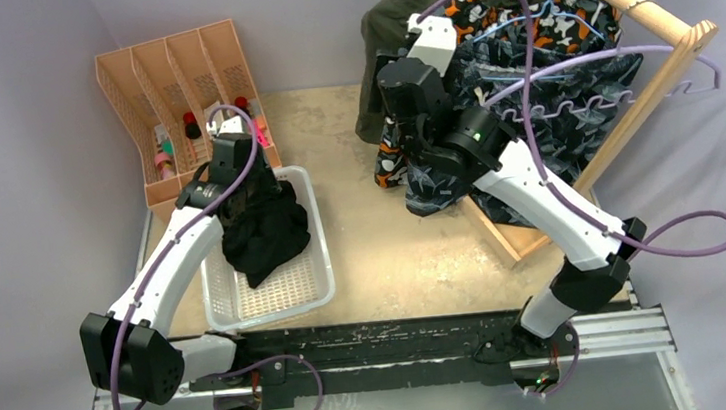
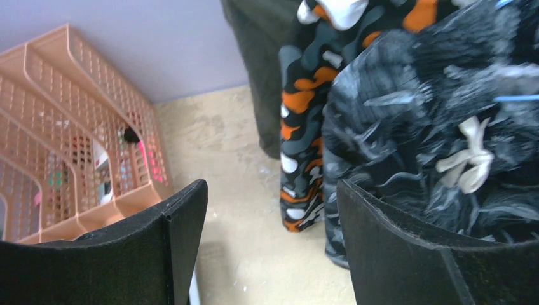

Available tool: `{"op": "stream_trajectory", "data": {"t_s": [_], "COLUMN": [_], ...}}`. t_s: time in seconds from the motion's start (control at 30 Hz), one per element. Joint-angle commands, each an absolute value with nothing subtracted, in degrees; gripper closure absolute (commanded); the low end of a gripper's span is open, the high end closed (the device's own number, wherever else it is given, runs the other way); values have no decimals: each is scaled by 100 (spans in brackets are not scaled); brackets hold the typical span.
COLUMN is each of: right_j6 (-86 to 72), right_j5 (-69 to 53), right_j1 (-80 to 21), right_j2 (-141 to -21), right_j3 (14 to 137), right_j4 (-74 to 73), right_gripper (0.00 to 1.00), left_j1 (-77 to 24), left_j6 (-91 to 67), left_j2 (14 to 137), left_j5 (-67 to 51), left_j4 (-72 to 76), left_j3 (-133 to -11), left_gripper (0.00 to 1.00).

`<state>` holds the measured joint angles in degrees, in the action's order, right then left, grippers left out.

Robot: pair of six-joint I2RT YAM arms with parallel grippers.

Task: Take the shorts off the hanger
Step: Pick up the hanger from the clothes rod.

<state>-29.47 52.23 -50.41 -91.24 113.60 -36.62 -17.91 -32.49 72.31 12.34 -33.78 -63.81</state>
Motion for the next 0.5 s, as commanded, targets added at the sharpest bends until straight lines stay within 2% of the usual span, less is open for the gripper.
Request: {"op": "stream_trajectory", "data": {"t_s": [0.0, 0.07, 0.13, 0.2, 0.33, 0.47], "right_j6": [-2246, -2251, -2437, -2592, -2584, -2557], "right_j5": [6026, 5705, 5353, 5383, 5066, 4610], "right_j1": [-4785, -4401, -4006, -3883, -3663, -3189], "right_j2": [-8781, -8818, -8867, -8839, -8553, -8475], "right_j3": [11626, 11800, 11966, 12055, 11839, 11791], "right_j4": [-2986, -3180, -3524, -3734, -3515, -3308], "right_gripper": [26, 27, 23, 20, 19, 24], "left_j1": [-1790, -1788, -1787, -1787, -1789, -1792], "left_j6": [-3242, -3234, -3228, -3234, -3233, -3234], "left_j2": [7072, 7050, 7034, 7036, 7014, 6979], "left_j5": [1135, 1120, 1103, 1078, 1083, 1097], "left_j4": [-3259, -3272, -3293, -3332, -3402, -3425], "left_j3": [-6697, -6695, -6697, -6704, -6725, -6653], "left_gripper": [53, 43, 37, 34, 30, 30]}}
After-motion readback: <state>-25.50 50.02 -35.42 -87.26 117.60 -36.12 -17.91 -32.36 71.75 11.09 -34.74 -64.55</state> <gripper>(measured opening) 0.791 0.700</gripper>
